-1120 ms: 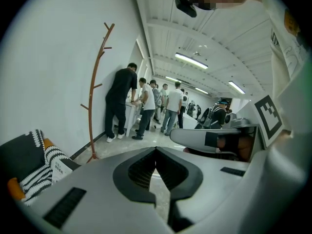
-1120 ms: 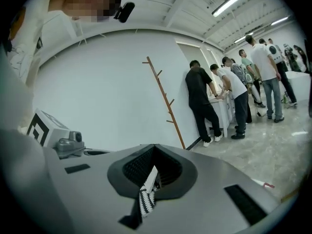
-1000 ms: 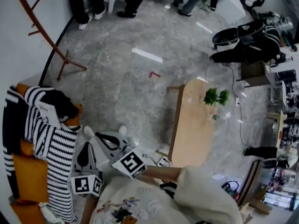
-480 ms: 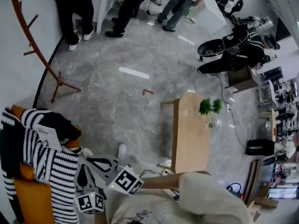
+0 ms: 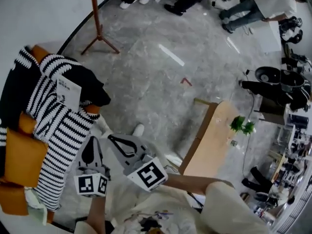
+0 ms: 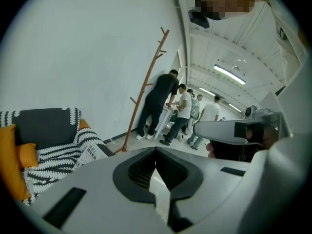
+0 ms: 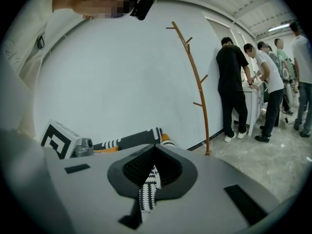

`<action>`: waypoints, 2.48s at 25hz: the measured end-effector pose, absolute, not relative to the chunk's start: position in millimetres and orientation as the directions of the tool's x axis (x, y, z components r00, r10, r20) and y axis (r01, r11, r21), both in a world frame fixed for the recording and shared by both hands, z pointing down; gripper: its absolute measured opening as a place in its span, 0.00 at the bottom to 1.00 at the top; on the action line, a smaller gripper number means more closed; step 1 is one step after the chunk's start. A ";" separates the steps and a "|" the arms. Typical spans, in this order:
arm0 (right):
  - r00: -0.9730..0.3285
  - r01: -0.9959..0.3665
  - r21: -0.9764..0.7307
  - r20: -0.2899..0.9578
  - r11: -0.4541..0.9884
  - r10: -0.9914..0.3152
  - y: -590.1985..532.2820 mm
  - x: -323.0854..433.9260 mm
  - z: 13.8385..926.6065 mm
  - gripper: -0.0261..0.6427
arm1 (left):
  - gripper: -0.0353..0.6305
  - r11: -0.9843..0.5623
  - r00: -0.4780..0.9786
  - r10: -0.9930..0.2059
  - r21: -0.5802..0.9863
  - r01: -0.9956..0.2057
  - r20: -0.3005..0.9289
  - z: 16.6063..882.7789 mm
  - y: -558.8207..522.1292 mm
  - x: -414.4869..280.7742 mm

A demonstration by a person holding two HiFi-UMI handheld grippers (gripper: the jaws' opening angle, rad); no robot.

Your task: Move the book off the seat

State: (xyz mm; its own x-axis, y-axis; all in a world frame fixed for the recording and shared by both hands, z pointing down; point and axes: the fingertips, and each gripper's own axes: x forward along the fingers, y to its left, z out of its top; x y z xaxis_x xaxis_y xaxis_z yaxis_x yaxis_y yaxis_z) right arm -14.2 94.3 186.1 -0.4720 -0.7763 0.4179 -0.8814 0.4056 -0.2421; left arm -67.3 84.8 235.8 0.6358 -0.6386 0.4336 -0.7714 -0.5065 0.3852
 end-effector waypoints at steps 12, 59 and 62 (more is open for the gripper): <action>-0.552 -0.807 -0.119 0.500 0.579 -0.667 10.2 -90.0 277.1 0.04 | 0.07 -0.343 0.504 -0.725 0.389 -0.855 0.469 318.5 16.0 -144.2; -0.499 -0.693 -0.270 0.849 0.668 -0.175 -200.8 -147.5 577.7 0.28 | 0.07 -0.191 0.429 -0.651 0.412 -0.891 0.626 496.4 -96.7 -232.3; -0.504 -0.690 -0.307 0.854 0.656 -0.131 -202.0 -150.2 584.2 0.28 | 0.07 -0.189 0.431 -0.648 0.416 -0.889 0.628 498.0 -94.2 -232.4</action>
State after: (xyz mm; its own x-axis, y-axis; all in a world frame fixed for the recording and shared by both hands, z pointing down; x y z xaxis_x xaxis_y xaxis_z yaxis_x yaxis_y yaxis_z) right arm -150.2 -202.0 584.2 -0.5041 -0.1307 0.8537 -0.6896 0.6561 -0.3068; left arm -232.4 -94.2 498.0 0.4313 -0.6477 0.6281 -0.8895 -0.1885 0.4163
